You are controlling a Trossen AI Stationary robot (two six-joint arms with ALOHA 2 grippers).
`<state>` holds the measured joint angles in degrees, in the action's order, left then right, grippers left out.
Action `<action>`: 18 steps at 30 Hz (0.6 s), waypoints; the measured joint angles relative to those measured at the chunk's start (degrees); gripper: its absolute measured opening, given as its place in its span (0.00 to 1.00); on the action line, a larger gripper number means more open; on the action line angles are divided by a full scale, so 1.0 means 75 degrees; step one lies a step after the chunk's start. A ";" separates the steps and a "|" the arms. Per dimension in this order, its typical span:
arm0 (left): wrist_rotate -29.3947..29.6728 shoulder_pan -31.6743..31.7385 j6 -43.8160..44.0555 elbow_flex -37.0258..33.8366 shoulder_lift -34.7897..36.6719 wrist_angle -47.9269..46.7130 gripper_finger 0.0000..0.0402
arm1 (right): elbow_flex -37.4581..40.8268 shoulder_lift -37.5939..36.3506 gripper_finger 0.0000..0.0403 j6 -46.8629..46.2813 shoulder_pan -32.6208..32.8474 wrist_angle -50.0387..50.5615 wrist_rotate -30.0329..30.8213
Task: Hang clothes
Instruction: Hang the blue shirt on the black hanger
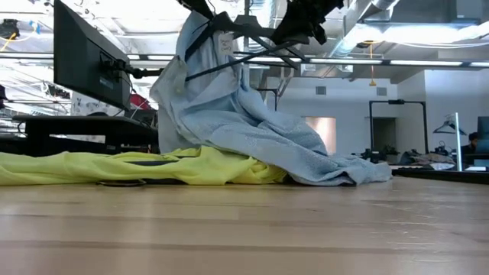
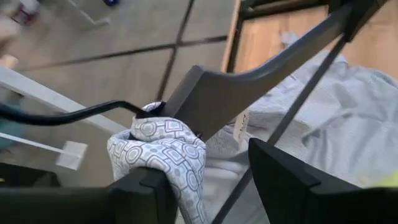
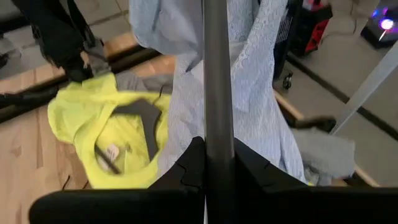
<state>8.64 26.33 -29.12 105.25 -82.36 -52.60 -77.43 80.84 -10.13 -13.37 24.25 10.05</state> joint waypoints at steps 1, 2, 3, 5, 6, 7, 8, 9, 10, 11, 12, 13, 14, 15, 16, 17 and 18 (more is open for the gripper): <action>0.0000 0.0000 -0.0023 0.0000 0.0081 0.0149 0.40 | 0.0000 -0.0003 0.07 0.0099 -0.0003 -0.0198 0.0014; -0.0005 -0.0002 -0.0026 0.0003 0.0169 0.0281 0.40 | -0.0001 -0.0003 0.07 0.0184 -0.0029 -0.0390 0.0010; -0.0013 -0.0003 -0.0010 0.0012 0.0245 0.0370 0.40 | -0.0006 -0.0003 0.07 0.0254 -0.0068 -0.0546 -0.0010; -0.0017 0.0002 0.0074 0.0016 0.0353 0.0422 0.40 | -0.0006 -0.0003 0.07 0.0391 -0.0103 -0.0803 -0.0072; -0.0012 0.0007 0.0104 0.0015 0.0389 0.0411 0.40 | -0.0008 -0.0003 0.07 0.0450 -0.0101 -0.0921 -0.0070; -0.0005 0.0015 0.0122 0.0015 0.0425 0.0385 0.40 | -0.0006 -0.0003 0.07 0.0520 -0.0101 -0.1084 -0.0061; 0.0012 0.0017 0.0122 0.0012 0.0462 0.0362 0.40 | -0.0006 -0.0003 0.07 0.0574 -0.0101 -0.1234 -0.0060; 0.0020 0.0020 0.0125 0.0012 0.0502 0.0359 0.40 | -0.0006 -0.0003 0.07 0.0602 -0.0096 -0.1366 -0.0063; 0.0019 0.0017 0.0119 0.0012 0.0548 0.0355 0.40 | -0.0006 -0.0004 0.07 0.0619 -0.0090 -0.1473 -0.0069; 0.0025 0.0017 0.0121 0.0012 0.0594 0.0297 0.40 | -0.0008 -0.0008 0.07 0.0635 -0.0082 -0.1515 -0.0076; 0.0104 0.0013 0.0174 0.0012 0.0616 0.0181 0.40 | -0.0009 -0.0009 0.07 0.0643 -0.0068 -0.1513 -0.0104; 0.0250 0.0011 0.0293 0.0015 0.0620 0.0000 0.40 | -0.0009 -0.0009 0.07 0.0644 -0.0048 -0.1497 -0.0125; 0.0312 0.0014 0.0432 0.0015 0.0616 -0.0250 0.41 | -0.0009 -0.0009 0.07 0.0660 -0.0019 -0.1484 -0.0126; 0.0338 0.0048 0.0569 0.0014 0.0605 -0.0570 0.41 | -0.0009 -0.0009 0.07 0.0707 0.0020 -0.1471 -0.0125; 0.0338 0.0095 0.0690 0.0009 0.0592 -0.0923 0.42 | -0.0009 -0.0009 0.07 0.0750 0.0068 -0.1479 -0.0123; 0.0338 0.0114 0.0753 0.0001 0.0572 -0.1265 0.42 | -0.0009 -0.0009 0.07 0.0760 0.0105 -0.1500 -0.0123; 0.0337 0.0117 0.0785 0.0000 0.0521 -0.1537 0.43 | -0.0009 -0.0009 0.07 0.0760 0.0135 -0.1510 -0.0120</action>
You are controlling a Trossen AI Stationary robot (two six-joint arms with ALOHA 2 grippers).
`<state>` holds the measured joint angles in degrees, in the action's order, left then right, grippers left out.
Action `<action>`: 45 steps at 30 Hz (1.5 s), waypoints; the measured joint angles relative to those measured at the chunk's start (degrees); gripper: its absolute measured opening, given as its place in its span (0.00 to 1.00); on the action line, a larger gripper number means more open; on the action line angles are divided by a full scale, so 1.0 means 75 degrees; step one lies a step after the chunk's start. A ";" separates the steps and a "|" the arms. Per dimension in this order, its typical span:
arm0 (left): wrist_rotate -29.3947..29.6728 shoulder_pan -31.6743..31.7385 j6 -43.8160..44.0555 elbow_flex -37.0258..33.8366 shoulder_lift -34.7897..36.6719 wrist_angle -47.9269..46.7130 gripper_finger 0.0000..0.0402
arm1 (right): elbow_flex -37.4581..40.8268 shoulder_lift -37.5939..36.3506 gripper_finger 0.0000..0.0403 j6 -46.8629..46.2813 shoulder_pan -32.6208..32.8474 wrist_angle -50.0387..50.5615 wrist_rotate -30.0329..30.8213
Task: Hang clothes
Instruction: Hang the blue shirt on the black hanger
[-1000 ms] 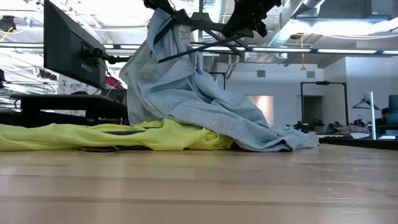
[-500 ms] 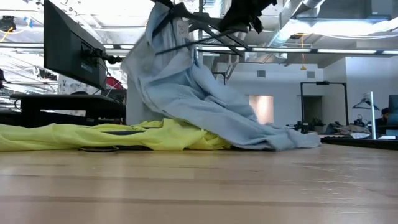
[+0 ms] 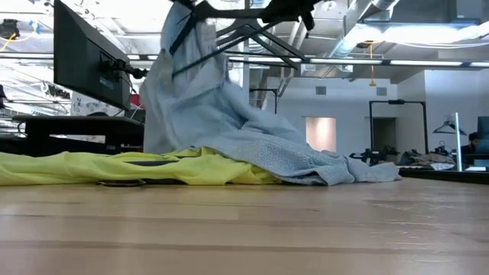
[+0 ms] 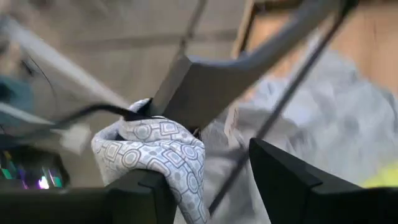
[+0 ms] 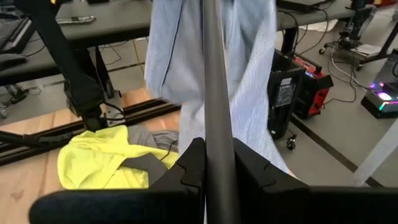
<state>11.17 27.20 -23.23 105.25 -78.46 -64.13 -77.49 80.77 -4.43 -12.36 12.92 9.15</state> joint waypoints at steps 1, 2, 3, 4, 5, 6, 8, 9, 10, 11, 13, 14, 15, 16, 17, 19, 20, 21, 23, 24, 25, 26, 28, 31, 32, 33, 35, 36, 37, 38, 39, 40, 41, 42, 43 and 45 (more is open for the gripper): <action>0.0003 -0.0009 0.0013 0.0000 -0.0038 -0.0175 0.43 | 0.0000 0.0000 0.07 0.0001 0.0030 0.0001 0.0000; 0.0021 -0.0018 0.0016 0.0000 -0.0053 -0.0321 0.44 | 0.0000 0.0000 0.07 0.0018 0.0055 0.0015 0.0000; 0.0054 -0.0028 0.0007 0.0000 -0.0072 -0.0404 0.44 | 0.0000 0.0000 0.07 0.0042 0.0077 0.0018 -0.0002; 0.0072 -0.0059 0.0004 -0.0003 -0.0101 -0.0391 0.44 | 0.0000 0.0000 0.07 0.0050 0.0082 0.0005 -0.0001; 0.0094 -0.0114 0.0018 -0.0003 -0.0108 -0.0300 0.44 | 0.0000 0.0001 0.07 0.0048 0.0081 -0.0032 0.0004; 0.0113 -0.0146 0.0069 -0.0003 -0.0103 -0.0179 0.44 | 0.0000 0.0000 0.07 0.0045 0.0074 -0.0087 0.0009; 0.0151 -0.0154 0.0044 -0.0003 -0.0034 -0.0062 0.44 | 0.0000 0.0000 0.07 0.0053 0.0073 -0.0169 -0.0003; 0.0182 -0.0154 0.0004 -0.0003 -0.0016 -0.0059 0.44 | 0.0000 0.0000 0.07 0.0053 0.0073 -0.0218 -0.0006; 0.0184 -0.0154 -0.0010 -0.0002 -0.0005 -0.0063 0.44 | 0.0000 0.0000 0.07 0.0050 0.0073 -0.0252 -0.0006; 0.0184 -0.0154 -0.0010 0.0000 -0.0003 -0.0076 0.44 | 0.0000 0.0000 0.07 0.0050 0.0073 -0.0254 -0.0022; 0.0131 -0.0128 -0.0009 0.0000 -0.0025 -0.0107 0.44 | 0.0000 0.0000 0.07 0.0025 0.0075 -0.0217 -0.0236; 0.0017 -0.0122 -0.0010 -0.0003 -0.0044 -0.0065 0.44 | 0.0000 -0.0001 0.07 0.0024 0.0082 -0.0216 -0.0293; -0.0169 -0.0117 0.0009 -0.0028 -0.0092 0.0087 0.43 | 0.0000 0.0001 0.07 0.0024 0.0107 -0.0217 -0.0297; -0.0319 -0.0119 0.0015 -0.0049 -0.0154 0.0230 0.43 | 0.0000 0.0016 0.07 0.0026 0.0122 -0.0247 -0.0297; -0.0425 -0.0130 0.0011 -0.0052 -0.0188 0.0267 0.43 | 0.0000 0.0029 0.07 0.0039 0.0139 -0.0290 -0.0297; -0.0466 -0.0203 -0.0057 -0.0055 -0.0296 0.0261 0.43 | 0.0000 0.0035 0.07 0.0147 0.0177 -0.0298 -0.0344; -0.0458 -0.0233 -0.0087 -0.0055 -0.0325 0.0261 0.43 | 0.0000 0.0037 0.07 0.0214 0.0199 -0.0297 -0.0351; -0.0464 -0.0252 -0.0139 -0.0055 -0.0341 0.0244 0.43 | 0.0001 -0.0003 0.07 0.0250 0.0204 -0.0257 -0.0381; -0.0527 -0.0276 -0.0278 -0.0036 -0.0339 0.0194 0.43 | 0.0006 -0.0154 0.07 0.0254 0.0204 -0.0050 -0.0553; -0.0587 -0.0277 -0.0317 0.0022 -0.0311 0.0151 0.43 | 0.0009 -0.0290 0.07 0.0276 0.0202 0.0100 -0.0633; -0.0640 -0.0284 -0.0336 0.0072 -0.0277 0.0133 0.43 | 0.0009 -0.0424 0.07 0.0303 0.0199 0.0196 -0.0676; -0.0670 -0.0286 -0.0345 0.0144 -0.0269 0.0126 0.43 | 0.0011 -0.0558 0.07 0.0316 0.0182 0.0279 -0.0672; -0.0668 -0.0291 -0.0341 0.0362 -0.0221 0.0184 0.43 | 0.0012 -0.0771 0.07 0.0299 0.0077 0.0267 -0.0567; -0.0579 -0.0327 -0.0343 0.0614 -0.0201 0.0560 0.43 | 0.0009 -0.0997 0.07 0.0312 -0.0116 0.0021 -0.0618; -0.0527 -0.0334 -0.0343 0.0663 -0.0201 0.0777 0.43 | 0.0006 -0.1043 0.07 0.0310 -0.0171 -0.0053 -0.0624; -0.0501 -0.0339 -0.0343 0.0698 -0.0201 0.0945 0.43 | -0.0002 -0.1088 0.07 0.0304 -0.0210 -0.0109 -0.0632; -0.0500 -0.0346 -0.0334 0.0736 -0.0204 0.1137 0.43 | -0.0003 -0.1134 0.07 0.0227 -0.0248 -0.0120 -0.0652; -0.0505 -0.0347 -0.0325 0.0746 -0.0204 0.1148 0.43 | -0.0003 -0.1138 0.07 0.0203 -0.0249 -0.0099 -0.0653; -0.0468 -0.0350 -0.0316 0.0746 -0.0218 0.1096 0.43 | -0.0003 -0.1139 0.07 0.0191 -0.0239 -0.0085 -0.0652; -0.0267 -0.0355 -0.0254 0.0754 -0.0269 0.1000 0.43 | -0.0003 -0.1137 0.07 0.0175 -0.0224 -0.0059 -0.0637; 0.0058 -0.0361 -0.0187 0.0755 -0.0294 0.0852 0.42 | -0.0003 -0.1134 0.07 0.0162 -0.0199 -0.0019 -0.0592; 0.0461 -0.0363 -0.0161 0.0753 -0.0346 0.0605 0.41 | -0.0003 -0.1134 0.07 0.0159 -0.0192 0.0031 -0.0561; 0.0888 -0.0364 -0.0179 0.0752 -0.0444 0.0359 0.40 | -0.0003 -0.1131 0.07 0.0138 -0.0192 0.0081 -0.0535; 0.1321 -0.0366 -0.0194 0.0752 -0.0528 0.0165 0.39 | -0.0003 -0.1131 0.07 0.0105 -0.0197 0.0107 -0.0487; 0.1734 -0.0364 -0.0209 0.0752 -0.0618 -0.0060 0.38 | -0.0003 -0.1128 0.07 0.0085 -0.0220 0.0090 -0.0488; 0.2313 -0.0357 -0.0222 0.0746 -0.0837 -0.0454 0.36 | -0.0009 -0.1135 0.07 0.0091 -0.0233 0.0031 -0.0656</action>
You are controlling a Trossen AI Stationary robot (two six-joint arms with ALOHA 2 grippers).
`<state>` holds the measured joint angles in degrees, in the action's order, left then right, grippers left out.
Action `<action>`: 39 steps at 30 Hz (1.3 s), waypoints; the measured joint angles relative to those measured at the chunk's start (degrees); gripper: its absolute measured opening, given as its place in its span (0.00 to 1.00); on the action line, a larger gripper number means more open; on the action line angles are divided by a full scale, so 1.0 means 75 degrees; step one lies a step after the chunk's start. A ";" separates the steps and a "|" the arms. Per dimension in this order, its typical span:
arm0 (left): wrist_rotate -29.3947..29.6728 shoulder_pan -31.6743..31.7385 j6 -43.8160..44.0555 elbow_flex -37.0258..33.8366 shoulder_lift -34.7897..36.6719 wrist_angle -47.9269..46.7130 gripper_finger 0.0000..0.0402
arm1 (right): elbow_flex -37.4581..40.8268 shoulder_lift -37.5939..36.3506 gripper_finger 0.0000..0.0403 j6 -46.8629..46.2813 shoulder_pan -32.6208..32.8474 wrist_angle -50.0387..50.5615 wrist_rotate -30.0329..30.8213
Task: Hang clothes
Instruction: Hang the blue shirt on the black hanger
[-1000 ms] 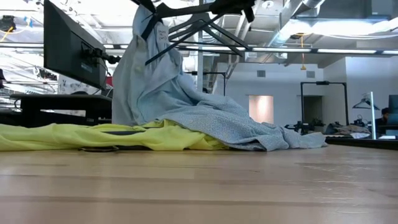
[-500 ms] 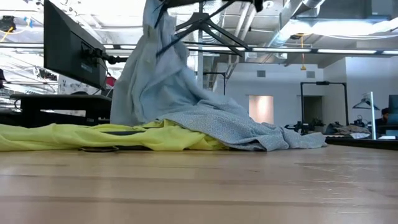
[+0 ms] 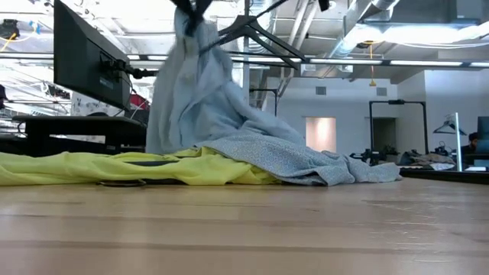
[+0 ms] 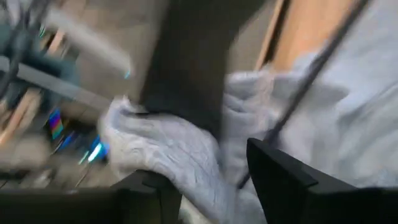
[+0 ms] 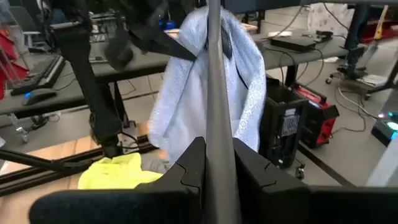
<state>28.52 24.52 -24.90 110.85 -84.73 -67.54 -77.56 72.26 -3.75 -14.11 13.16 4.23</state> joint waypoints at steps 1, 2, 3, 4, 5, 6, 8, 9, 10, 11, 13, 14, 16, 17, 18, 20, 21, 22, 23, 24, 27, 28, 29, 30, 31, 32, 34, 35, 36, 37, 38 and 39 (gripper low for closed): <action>0.0184 0.0001 0.0057 -0.0003 -0.0100 -0.0134 0.36 | -0.0006 -0.0002 0.07 0.0003 -0.0013 0.0019 0.0003; 0.0336 -0.0011 0.0131 0.0002 -0.0230 -0.0287 0.36 | -0.0006 -0.0002 0.07 -0.0006 -0.0021 0.0051 -0.0014; 0.0474 -0.0026 0.0211 0.0051 -0.0377 -0.0503 0.36 | -0.0006 0.0000 0.07 -0.0024 -0.0025 0.0082 -0.0074; 0.0548 -0.0034 0.0284 0.0129 -0.0528 -0.0692 0.36 | -0.0006 0.0001 0.07 -0.0088 -0.0026 0.0126 -0.0083; 0.0584 -0.0034 0.0353 0.0237 -0.0687 -0.0848 0.36 | -0.0006 0.0001 0.07 -0.0102 -0.0031 0.0162 -0.0033; 0.0595 -0.0035 0.0370 0.0366 -0.0861 -0.0986 0.36 | -0.0006 0.0001 0.07 -0.0104 -0.0036 0.0164 0.0011; 0.0642 -0.0096 0.0309 0.0671 -0.1127 -0.1221 0.36 | -0.0006 0.0001 0.07 -0.0124 -0.0050 0.0192 0.0032; 0.0654 -0.0139 0.0252 0.0802 -0.1197 -0.1339 0.36 | -0.0006 -0.0002 0.07 -0.0122 -0.0066 0.0210 0.0027; 0.0667 -0.0203 0.0222 0.0922 -0.1229 -0.1409 0.36 | -0.0006 -0.0005 0.07 -0.0119 -0.0090 0.0209 0.0013; 0.0643 -0.0238 0.0222 0.1014 -0.1228 -0.1397 0.36 | -0.0006 -0.0008 0.07 -0.0107 -0.0088 0.0210 -0.0003; 0.0600 -0.0325 0.0254 0.1158 -0.1135 -0.1391 0.36 | -0.0006 -0.0011 0.07 -0.0054 -0.0086 0.0319 -0.0048; 0.0571 -0.0368 0.0351 0.1229 -0.1058 -0.1412 0.36 | -0.0006 -0.0010 0.07 -0.0025 -0.0071 0.0424 -0.0061; 0.0486 -0.0418 0.0657 0.1314 -0.0833 -0.1548 0.36 | -0.0006 -0.0032 0.07 -0.0017 -0.0061 0.0770 -0.0097; 0.0348 -0.0427 0.0855 0.1333 -0.0694 -0.1596 0.36 | -0.0006 -0.0053 0.07 -0.0061 -0.0064 0.0940 -0.0105; 0.0121 -0.0423 0.1093 0.1335 -0.0539 -0.1671 0.35 | -0.0004 -0.0102 0.07 -0.0103 -0.0080 0.1127 -0.0099; -0.0508 -0.0354 0.1649 0.1250 -0.0237 -0.1699 0.35 | -0.0006 -0.0171 0.07 -0.0319 -0.0142 0.1645 -0.0097; -0.0895 -0.0282 0.1882 0.1158 -0.0086 -0.1650 0.35 | -0.0004 -0.0172 0.07 -0.0437 -0.0153 0.1967 -0.0089; -0.1238 -0.0206 0.2061 0.1048 0.0062 -0.1621 0.35 | 0.0070 -0.0156 0.07 -0.0518 -0.0156 0.2224 -0.0066; -0.1436 -0.0159 0.2260 0.0887 0.0202 -0.1525 0.35 | 0.0309 -0.0148 0.07 -0.0631 -0.0134 0.2289 -0.0033; -0.1533 -0.0153 0.2443 0.0675 0.0348 -0.1334 0.35 | 0.0663 -0.0150 0.07 -0.0837 -0.0079 0.2228 -0.0041; -0.1600 -0.0169 0.2796 -0.0069 0.0845 -0.0779 0.35 | 0.1968 -0.0190 0.07 -0.1682 0.0106 0.1109 -0.0477; -0.1605 -0.0181 0.2942 -0.0302 0.0999 -0.0601 0.35 | 0.2394 -0.0242 0.07 -0.1940 0.0189 0.0611 -0.0573; -0.1601 -0.0194 0.3082 -0.0530 0.1137 -0.0477 0.35 | 0.2778 -0.0308 0.07 -0.2208 0.0281 0.0191 -0.0571; -0.1601 -0.0197 0.3203 -0.0767 0.1260 -0.0421 0.35 | 0.3162 -0.0378 0.07 -0.2475 0.0367 -0.0200 -0.0565; -0.1598 -0.0197 0.3330 -0.0995 0.1358 -0.0379 0.35 | 0.3503 -0.0413 0.07 -0.2745 0.0471 -0.0544 -0.0563; -0.1601 -0.0213 0.3462 -0.1205 0.1428 -0.0306 0.35 | 0.3812 -0.0444 0.07 -0.2975 0.0570 -0.0763 -0.0538; -0.1607 -0.0298 0.3713 -0.1532 0.1503 -0.0255 0.35 | 0.4342 -0.0471 0.07 -0.3335 0.0794 -0.0747 -0.0536; -0.1611 -0.0351 0.3792 -0.1639 0.1517 -0.0255 0.35 | 0.4540 -0.0465 0.07 -0.3505 0.0893 -0.0669 -0.0556; -0.1622 -0.0390 0.3830 -0.1705 0.1519 -0.0247 0.35 | 0.4678 -0.0462 0.08 -0.3682 0.0976 -0.0426 -0.0614; -0.1638 -0.0427 0.3829 -0.1725 0.1510 -0.0249 0.35 | 0.4766 -0.0462 0.09 -0.3812 0.1042 -0.0012 -0.0686; -0.1653 -0.0478 0.3808 -0.1725 0.1461 -0.0226 0.35 | 0.4819 -0.0462 0.12 -0.3945 0.1105 0.0551 -0.0705; -0.1748 -0.0556 0.3757 -0.1719 0.1421 -0.0182 0.35 | 0.4843 -0.0462 0.15 -0.4082 0.1140 0.1197 -0.0698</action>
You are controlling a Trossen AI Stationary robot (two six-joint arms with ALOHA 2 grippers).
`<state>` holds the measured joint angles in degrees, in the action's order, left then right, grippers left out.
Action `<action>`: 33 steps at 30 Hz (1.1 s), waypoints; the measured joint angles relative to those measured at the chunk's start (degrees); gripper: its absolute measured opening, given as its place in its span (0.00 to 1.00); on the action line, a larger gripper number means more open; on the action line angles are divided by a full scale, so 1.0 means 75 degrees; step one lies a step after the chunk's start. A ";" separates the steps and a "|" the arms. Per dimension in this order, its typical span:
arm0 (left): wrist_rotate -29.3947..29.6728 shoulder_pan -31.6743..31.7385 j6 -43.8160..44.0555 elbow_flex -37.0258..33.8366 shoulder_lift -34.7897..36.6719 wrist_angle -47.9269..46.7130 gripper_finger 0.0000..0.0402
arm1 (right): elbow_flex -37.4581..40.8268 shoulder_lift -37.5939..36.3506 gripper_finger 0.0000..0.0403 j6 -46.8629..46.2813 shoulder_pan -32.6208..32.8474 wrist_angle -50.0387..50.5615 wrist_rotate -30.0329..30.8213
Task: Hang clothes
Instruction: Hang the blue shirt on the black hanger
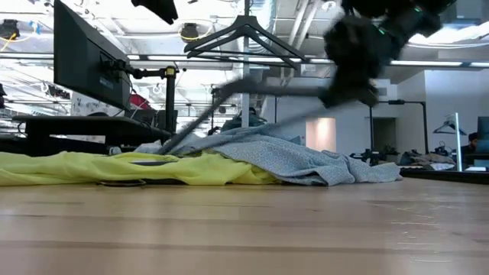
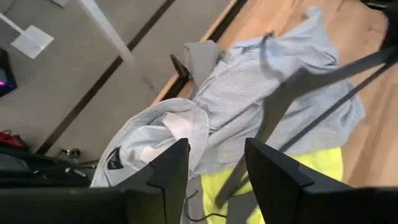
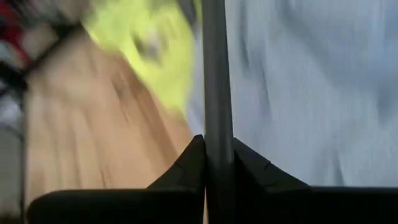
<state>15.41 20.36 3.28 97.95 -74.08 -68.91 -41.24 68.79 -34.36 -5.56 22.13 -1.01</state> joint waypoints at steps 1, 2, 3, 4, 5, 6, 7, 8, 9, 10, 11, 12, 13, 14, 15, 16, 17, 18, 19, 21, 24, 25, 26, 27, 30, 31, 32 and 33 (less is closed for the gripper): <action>-0.0106 -0.0056 -0.0046 0.0000 -0.0050 0.0029 0.35 | 0.0005 0.0007 0.19 -0.0108 -0.0001 0.0684 -0.0024; -0.0174 -0.0084 -0.0116 0.0000 -0.0123 0.0071 0.35 | -0.0022 0.0012 0.24 -0.0150 -0.0026 0.1367 -0.0187; -0.0228 -0.0124 -0.0200 0.0000 -0.0177 0.0150 0.35 | -0.0099 0.0012 0.28 -0.0161 -0.0077 0.1975 -0.0445; -0.0249 -0.0153 -0.0279 -0.0003 -0.0232 0.0182 0.35 | -0.0212 0.0012 0.32 -0.0164 -0.0163 0.2345 -0.0742; -0.0253 -0.0177 -0.0366 -0.0003 -0.0282 0.0180 0.35 | -0.0333 0.0007 0.36 -0.0161 -0.0244 0.2602 -0.1114; -0.0258 -0.0192 -0.0424 -0.0003 -0.0304 0.0166 0.35 | -0.0427 0.0003 0.41 -0.0110 -0.0315 0.2733 -0.1479; -0.0250 -0.0197 -0.0467 -0.0003 -0.0364 0.0163 0.35 | -0.0501 0.0003 0.44 0.0010 -0.0395 0.2826 -0.1781; -0.0255 -0.0198 -0.0504 0.0000 -0.0407 0.0169 0.35 | -0.0568 0.0006 0.48 0.0159 -0.0487 0.2873 -0.2001; -0.0255 -0.0191 -0.0536 0.0000 -0.0453 0.0139 0.35 | -0.0652 0.0009 0.51 0.0341 -0.0591 0.2856 -0.2089; -0.0267 -0.0192 -0.0589 0.0000 -0.0509 0.0123 0.35 | -0.0723 0.0008 0.54 0.0521 -0.0711 0.2791 -0.2090; -0.0302 -0.0193 -0.0653 0.0000 -0.0540 0.0116 0.35 | -0.0743 -0.0002 0.56 0.0661 -0.0845 0.2698 -0.2079; -0.0343 -0.0198 -0.0714 -0.0003 -0.0546 0.0081 0.35 | -0.0729 -0.0003 0.58 0.0751 -0.0981 0.2650 -0.2038; -0.0370 -0.0202 -0.0772 -0.0003 -0.0569 0.0067 0.35 | -0.0627 -0.0001 0.59 0.0768 -0.1094 0.2553 -0.1946; -0.0413 -0.0203 -0.0829 0.0000 -0.0590 0.0073 0.35 | -0.0438 -0.0002 0.60 0.0764 -0.1138 0.2327 -0.1866; -0.0451 -0.0203 -0.0861 0.0000 -0.0597 0.0056 0.35 | -0.0179 -0.0028 0.61 0.0739 -0.1138 0.1992 -0.1848; -0.0465 -0.0200 -0.0879 0.0000 -0.0610 0.0018 0.35 | 0.0164 -0.0076 0.61 0.0621 -0.1099 0.1600 -0.1846; -0.0476 -0.0198 -0.0893 0.0000 -0.0621 -0.0044 0.35 | 0.0572 -0.0142 0.61 0.0361 -0.1024 0.1036 -0.1852; -0.0477 -0.0198 -0.0894 0.0000 -0.0622 -0.0094 0.35 | 0.0983 -0.0220 0.61 0.0004 -0.0935 0.0457 -0.1863; -0.0483 -0.0198 -0.0894 0.0000 -0.0618 -0.0105 0.35 | 0.1457 -0.0303 0.60 -0.0415 -0.0840 -0.0283 -0.1866; -0.0490 -0.0198 -0.0886 0.0000 -0.0602 -0.0138 0.35 | 0.2258 -0.0488 0.60 -0.1255 -0.0635 -0.1560 -0.1782; -0.0565 -0.0198 -0.0829 0.0000 -0.0618 -0.0132 0.35 | 0.3060 -0.0733 0.60 -0.2146 -0.0341 -0.2770 -0.1196; -0.0652 -0.0198 -0.0830 0.0000 -0.0647 -0.0113 0.35 | 0.3224 -0.0798 0.60 -0.2351 -0.0253 -0.2949 -0.0956; -0.0747 -0.0198 -0.0832 0.0000 -0.0691 -0.0093 0.35 | 0.3341 -0.0847 0.60 -0.2469 -0.0166 -0.3073 -0.0719; -0.0875 -0.0198 -0.0833 0.0003 -0.0758 -0.0090 0.35 | 0.3438 -0.0877 0.60 -0.2527 -0.0092 -0.3204 -0.0537; -0.1202 -0.0235 -0.0958 0.0003 -0.1137 -0.0042 0.35 | 0.3544 -0.0937 0.60 -0.2505 -0.0001 -0.3321 -0.0283; -0.1265 -0.0266 -0.1027 0.0003 -0.1287 0.0023 0.35 | 0.3540 -0.0985 0.60 -0.2474 -0.0001 -0.3302 -0.0283; -0.1345 -0.0294 -0.1109 0.0002 -0.1447 0.0136 0.35 | 0.3507 -0.1058 0.60 -0.2451 -0.0001 -0.3248 -0.0283; -0.1492 -0.0333 -0.1190 0.0000 -0.1641 0.0363 0.35 | 0.3445 -0.1157 0.60 -0.2443 -0.0004 -0.3162 -0.0278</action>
<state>4.22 17.86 -5.64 97.95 -86.39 -66.19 -15.40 60.11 -52.69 -5.58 -1.58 -3.09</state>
